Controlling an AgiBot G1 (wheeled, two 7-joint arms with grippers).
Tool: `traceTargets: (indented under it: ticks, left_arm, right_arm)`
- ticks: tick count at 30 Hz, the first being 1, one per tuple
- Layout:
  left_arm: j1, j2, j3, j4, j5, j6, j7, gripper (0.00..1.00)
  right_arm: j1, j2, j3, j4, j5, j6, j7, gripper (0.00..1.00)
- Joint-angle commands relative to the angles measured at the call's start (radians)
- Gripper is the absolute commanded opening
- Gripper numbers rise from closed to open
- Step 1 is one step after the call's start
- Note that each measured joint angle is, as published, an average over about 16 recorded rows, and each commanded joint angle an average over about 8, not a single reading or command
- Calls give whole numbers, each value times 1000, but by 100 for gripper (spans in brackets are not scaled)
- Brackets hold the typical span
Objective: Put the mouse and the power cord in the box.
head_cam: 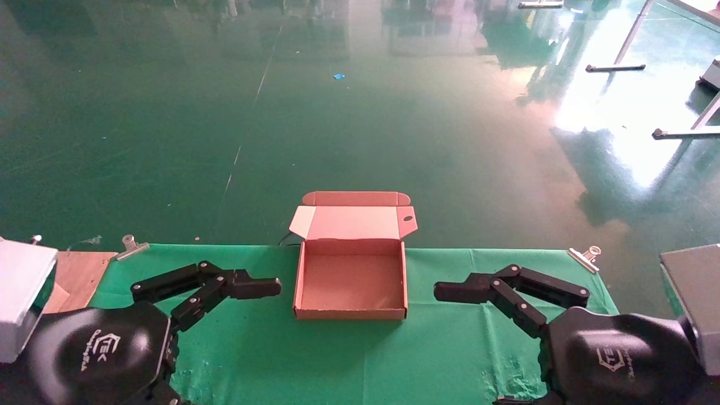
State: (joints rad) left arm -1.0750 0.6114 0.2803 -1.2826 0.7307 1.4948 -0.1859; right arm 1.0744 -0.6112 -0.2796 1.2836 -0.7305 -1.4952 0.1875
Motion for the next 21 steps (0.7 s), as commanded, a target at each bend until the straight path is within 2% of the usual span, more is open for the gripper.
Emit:
traceTargets:
  ticks: [1,21]
  left_arm:
    - [0,0,0,0,0,0,0,100]
    - [-1,1,3,0,8,0,1,100]
  right_arm:
    - [0,0,0,0,0,0,0,100]
    - [5,-6,-10,-4,-20,1,-7,100]
